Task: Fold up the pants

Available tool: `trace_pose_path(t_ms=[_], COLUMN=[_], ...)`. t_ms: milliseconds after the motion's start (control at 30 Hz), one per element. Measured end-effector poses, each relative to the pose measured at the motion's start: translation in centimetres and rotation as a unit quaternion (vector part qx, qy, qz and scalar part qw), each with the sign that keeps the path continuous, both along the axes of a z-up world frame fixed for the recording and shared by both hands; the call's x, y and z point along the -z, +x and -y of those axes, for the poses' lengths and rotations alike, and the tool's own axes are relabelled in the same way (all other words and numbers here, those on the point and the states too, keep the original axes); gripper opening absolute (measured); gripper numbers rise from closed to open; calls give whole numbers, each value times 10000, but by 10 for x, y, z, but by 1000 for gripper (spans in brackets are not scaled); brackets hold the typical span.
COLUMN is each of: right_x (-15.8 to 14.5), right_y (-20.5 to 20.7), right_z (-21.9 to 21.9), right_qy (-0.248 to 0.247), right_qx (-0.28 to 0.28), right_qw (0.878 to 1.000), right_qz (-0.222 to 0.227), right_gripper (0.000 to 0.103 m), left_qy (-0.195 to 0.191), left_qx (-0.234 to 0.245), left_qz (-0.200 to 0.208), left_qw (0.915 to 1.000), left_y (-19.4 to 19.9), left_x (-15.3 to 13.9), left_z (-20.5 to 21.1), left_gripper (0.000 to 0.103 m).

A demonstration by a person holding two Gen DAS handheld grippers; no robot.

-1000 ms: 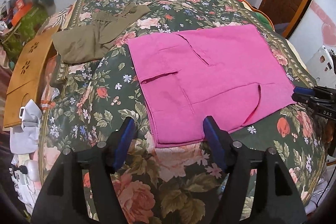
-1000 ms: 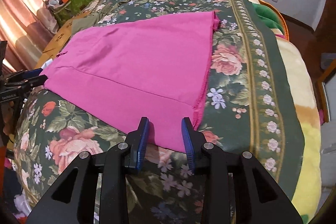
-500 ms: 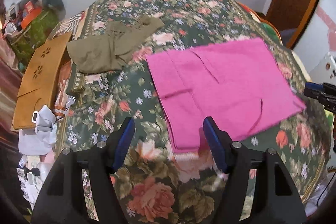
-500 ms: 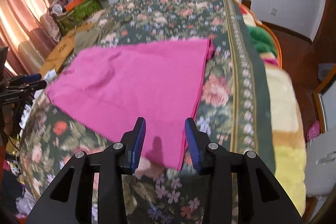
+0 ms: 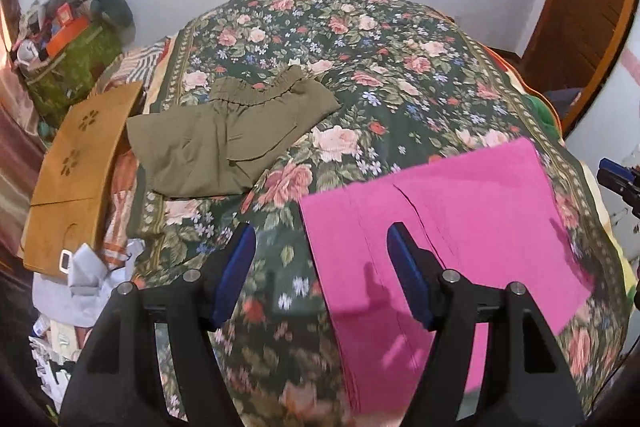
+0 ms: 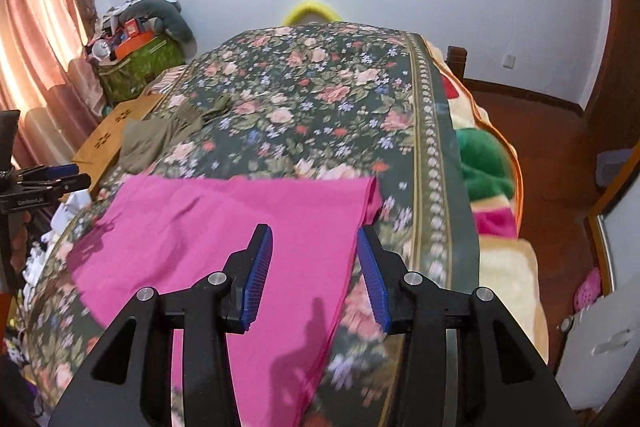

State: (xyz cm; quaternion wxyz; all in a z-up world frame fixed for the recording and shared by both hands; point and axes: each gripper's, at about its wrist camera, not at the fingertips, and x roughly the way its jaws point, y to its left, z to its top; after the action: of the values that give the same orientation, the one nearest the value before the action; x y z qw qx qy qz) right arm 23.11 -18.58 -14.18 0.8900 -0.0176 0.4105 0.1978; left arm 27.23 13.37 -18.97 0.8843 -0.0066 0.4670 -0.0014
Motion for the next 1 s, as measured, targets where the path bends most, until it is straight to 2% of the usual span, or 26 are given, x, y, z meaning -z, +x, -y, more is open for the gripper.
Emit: trace_pose_path(t_ms=[233, 367, 533, 667, 700, 767, 833, 1000], right_x=[30, 56, 73, 81, 81, 82, 85, 89], right_y=[50, 79, 99, 113, 114, 117, 119, 114], right_z=[0, 0, -3, -4, -4, -6, -10, -14], right_qy=[-71, -19, -46, -14, -8, -27, -109, -471], right_qx=[69, 88, 92, 114, 106, 75, 16, -110], right_qw=[9995, 9975, 9958, 9948, 9949, 9947, 9943, 9953], right_qz=[-295, -703, -909, -1013, -1003, -1029, -1064, -838], right_gripper=[40, 40, 40, 40, 38, 26, 10, 4], left_qy=[96, -16, -69, -281, -355, -479, -552, -429], left_qx=[16, 27, 49, 43, 52, 85, 139, 157], left_qz=[-209, -376, -605, -746, -779, -834, -872, -742], left_qw=[9997, 9993, 9981, 9968, 9963, 9953, 9946, 9962], left_y=[37, 54, 68, 72, 72, 72, 71, 63], left_x=[25, 42, 63, 75, 77, 80, 82, 85], left_z=[2, 2, 2, -3, -4, -6, -5, -1], left_gripper=[68, 68, 68, 68, 68, 67, 58, 48])
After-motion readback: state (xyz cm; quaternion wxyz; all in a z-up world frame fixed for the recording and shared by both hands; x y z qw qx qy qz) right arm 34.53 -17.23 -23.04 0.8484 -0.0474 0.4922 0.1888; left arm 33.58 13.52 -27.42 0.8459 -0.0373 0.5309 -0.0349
